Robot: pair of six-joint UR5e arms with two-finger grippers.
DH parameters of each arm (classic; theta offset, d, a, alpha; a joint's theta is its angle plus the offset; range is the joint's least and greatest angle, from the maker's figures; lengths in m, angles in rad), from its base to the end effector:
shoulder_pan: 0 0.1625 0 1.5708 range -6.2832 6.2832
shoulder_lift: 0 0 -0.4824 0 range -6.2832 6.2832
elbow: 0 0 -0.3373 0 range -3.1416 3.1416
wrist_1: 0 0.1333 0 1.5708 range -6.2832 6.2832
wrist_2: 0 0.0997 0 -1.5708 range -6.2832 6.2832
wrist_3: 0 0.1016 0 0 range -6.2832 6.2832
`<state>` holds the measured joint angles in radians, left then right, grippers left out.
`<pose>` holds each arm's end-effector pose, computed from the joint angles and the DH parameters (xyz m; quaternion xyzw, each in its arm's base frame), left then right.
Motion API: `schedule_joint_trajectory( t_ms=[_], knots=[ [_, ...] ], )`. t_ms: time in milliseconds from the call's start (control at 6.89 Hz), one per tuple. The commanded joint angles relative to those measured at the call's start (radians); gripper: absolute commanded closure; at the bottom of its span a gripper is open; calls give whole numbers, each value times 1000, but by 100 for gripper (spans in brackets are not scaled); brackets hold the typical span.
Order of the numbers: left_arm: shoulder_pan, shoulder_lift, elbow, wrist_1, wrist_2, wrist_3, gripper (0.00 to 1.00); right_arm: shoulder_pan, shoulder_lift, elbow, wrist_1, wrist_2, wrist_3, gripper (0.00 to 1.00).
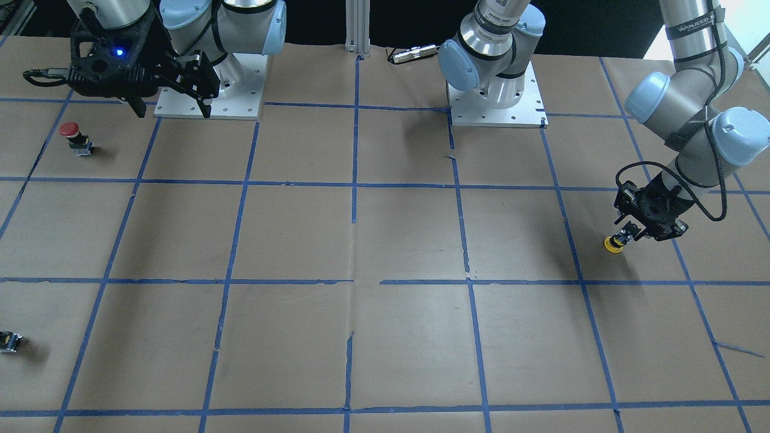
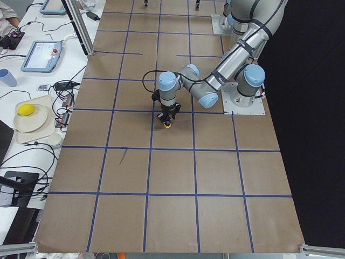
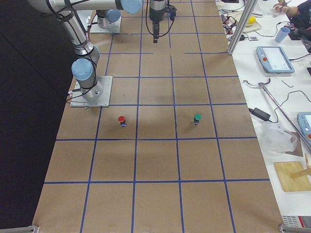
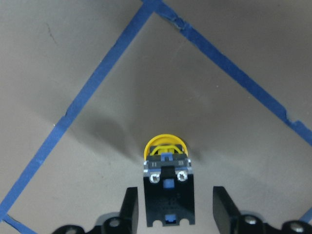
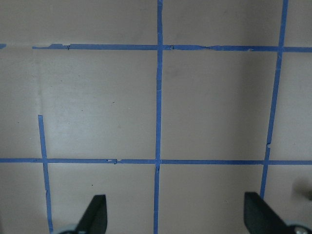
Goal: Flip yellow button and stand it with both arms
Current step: 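Close the left gripper on the yellow button's body, then lift the button with the left gripper while the right gripper moves in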
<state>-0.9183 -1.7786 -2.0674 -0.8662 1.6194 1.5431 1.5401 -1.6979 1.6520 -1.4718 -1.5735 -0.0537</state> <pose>0.1750 -0.4405 0.3146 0.4306 0.9022 0.0216 0.0112 0.1216 -0.3739 0.5497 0.0115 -0.9996 -0.0266 0.0002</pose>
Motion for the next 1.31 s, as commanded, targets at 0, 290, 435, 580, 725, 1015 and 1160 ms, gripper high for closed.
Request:
schedule_joint_trajectory(
  t_ms=[0, 290, 435, 580, 725, 1015, 1160],
  knots=[
    [1, 1, 3, 1, -10, 15, 83, 0, 1, -1, -4, 0, 0, 0],
    [-7, 5, 51, -58, -133, 131, 89, 0, 1, -1, -2, 0, 0, 0],
    [-13, 31, 61, -121, -259, 152, 90, 0, 1, -1, -4, 1, 5, 0],
    [-16, 36, 59, -225, -383, 78, 90, -2, 1, -3, -2, 4, 84, 0],
    [-26, 30, 58, -332, -568, -33, 90, -5, 12, -18, -5, 80, 110, 0],
    [-98, 36, 46, -524, -1008, -198, 90, -11, 23, -20, -7, 203, 281, 0],
    [-170, 36, 39, -531, -1115, -265, 90, -38, 33, -21, -4, 310, 344, 0]
  ],
)
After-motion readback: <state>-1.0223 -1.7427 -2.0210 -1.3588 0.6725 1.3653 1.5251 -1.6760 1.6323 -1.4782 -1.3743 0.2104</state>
